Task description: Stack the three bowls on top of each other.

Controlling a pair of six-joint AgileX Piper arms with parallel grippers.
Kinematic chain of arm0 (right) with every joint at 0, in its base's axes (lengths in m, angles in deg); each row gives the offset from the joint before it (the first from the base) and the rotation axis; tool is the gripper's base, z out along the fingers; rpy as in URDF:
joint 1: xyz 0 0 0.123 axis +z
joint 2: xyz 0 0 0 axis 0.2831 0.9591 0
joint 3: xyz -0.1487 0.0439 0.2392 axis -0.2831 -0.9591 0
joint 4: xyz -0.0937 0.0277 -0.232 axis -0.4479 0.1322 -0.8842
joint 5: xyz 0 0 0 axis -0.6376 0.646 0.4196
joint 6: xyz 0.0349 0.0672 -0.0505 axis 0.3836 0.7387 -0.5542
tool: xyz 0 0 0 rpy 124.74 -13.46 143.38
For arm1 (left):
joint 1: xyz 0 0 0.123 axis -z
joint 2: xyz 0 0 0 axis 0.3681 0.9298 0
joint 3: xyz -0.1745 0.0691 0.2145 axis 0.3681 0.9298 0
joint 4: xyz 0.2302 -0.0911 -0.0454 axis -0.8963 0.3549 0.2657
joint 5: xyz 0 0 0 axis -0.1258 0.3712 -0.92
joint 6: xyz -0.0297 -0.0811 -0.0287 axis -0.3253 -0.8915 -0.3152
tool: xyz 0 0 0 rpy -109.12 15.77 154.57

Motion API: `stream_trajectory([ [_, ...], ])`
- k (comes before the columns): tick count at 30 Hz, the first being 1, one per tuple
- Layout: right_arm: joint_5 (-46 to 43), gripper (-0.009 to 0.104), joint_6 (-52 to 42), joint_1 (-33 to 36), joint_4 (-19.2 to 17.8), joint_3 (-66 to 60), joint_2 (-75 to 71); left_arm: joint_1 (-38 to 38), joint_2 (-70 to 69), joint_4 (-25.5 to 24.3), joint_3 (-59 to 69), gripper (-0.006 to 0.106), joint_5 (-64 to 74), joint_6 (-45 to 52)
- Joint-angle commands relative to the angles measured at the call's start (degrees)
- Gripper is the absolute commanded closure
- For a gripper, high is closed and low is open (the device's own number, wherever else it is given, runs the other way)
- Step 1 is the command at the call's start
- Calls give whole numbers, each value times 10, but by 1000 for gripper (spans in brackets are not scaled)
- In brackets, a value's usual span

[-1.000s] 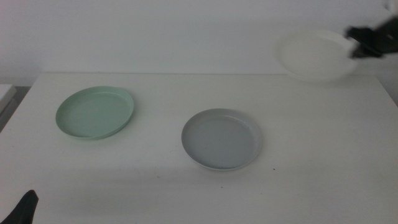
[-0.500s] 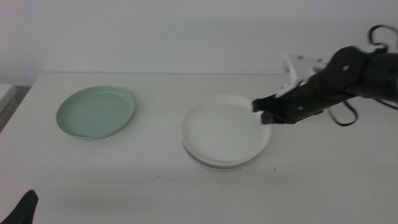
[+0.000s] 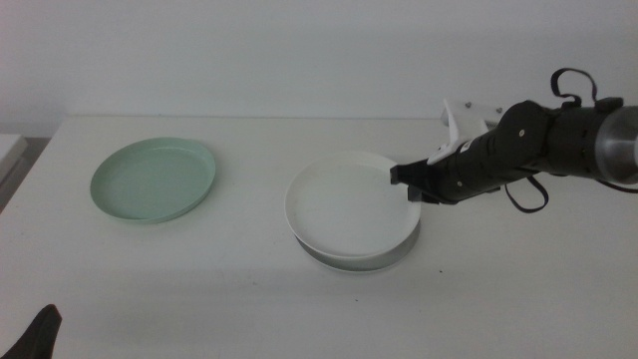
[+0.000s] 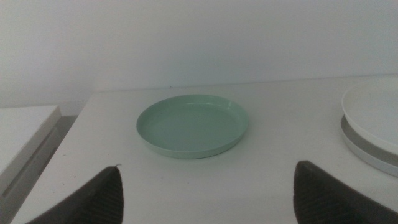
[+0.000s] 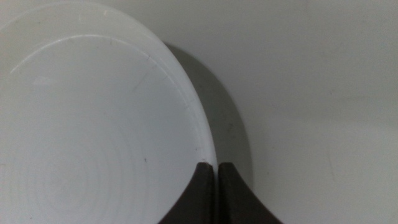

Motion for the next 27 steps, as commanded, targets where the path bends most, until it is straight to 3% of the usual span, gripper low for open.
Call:
stream_trajectory([
  [1,-8,98,2,-3,-2,-1,8,-2,-2,2,0,7,-8,0],
  [5,-4,95,2,-5,-2,-1,9,-2,-2,2,0,7,-8,0],
  [8,2,83,2,-5,-2,-1,9,-2,-2,2,0,7,-8,0],
  [14,27,28,1,-10,-9,9,-3,-2,-2,2,0,7,-8,0],
  [17,86,11,-45,-25,-11,36,-46,-2,-2,2,0,7,-8,0],
  [19,126,7,-89,-41,-11,53,-99,-2,-2,2,0,7,-8,0],
  [27,198,7,-207,-86,-15,12,-404,-2,-2,2,0,7,-8,0],
])
